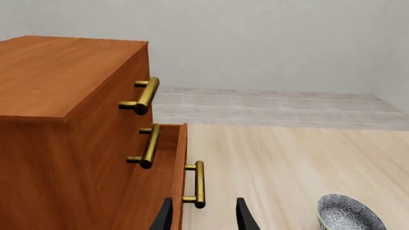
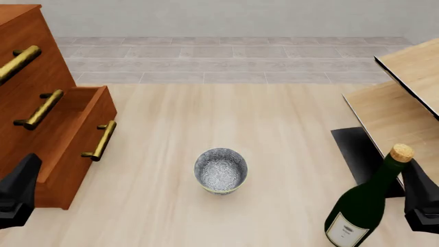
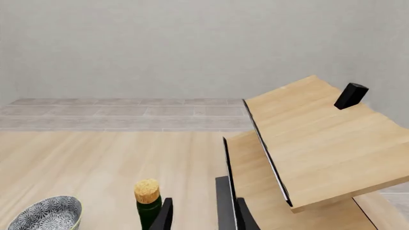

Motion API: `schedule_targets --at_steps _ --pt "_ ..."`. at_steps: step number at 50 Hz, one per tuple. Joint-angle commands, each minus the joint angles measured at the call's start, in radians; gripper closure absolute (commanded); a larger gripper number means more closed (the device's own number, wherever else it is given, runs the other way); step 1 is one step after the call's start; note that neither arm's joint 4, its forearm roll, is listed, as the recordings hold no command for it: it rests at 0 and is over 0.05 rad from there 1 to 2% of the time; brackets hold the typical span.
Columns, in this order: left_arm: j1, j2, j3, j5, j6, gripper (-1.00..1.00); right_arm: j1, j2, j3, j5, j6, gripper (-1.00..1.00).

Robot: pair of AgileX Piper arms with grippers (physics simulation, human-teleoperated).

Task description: Close the bottom drawer of the cabinet.

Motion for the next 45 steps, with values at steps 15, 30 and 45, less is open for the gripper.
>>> schedule_targets --at_steps 15,30,45 --pt "0.014 -0.048 0.052 -0.053 0.045 -1.00 0.023 0.004 -0.002 0.002 -0.008 -1.00" --pt "-0.052 0.136 0.053 -0.196 0.004 -1.00 0.041 0.006 -0.002 0.000 -0.012 -1.00" --pt "-0.198 0.506 0.036 -0.445 -0.020 -1.00 0.063 0.039 0.000 -0.024 -0.005 -1.00"
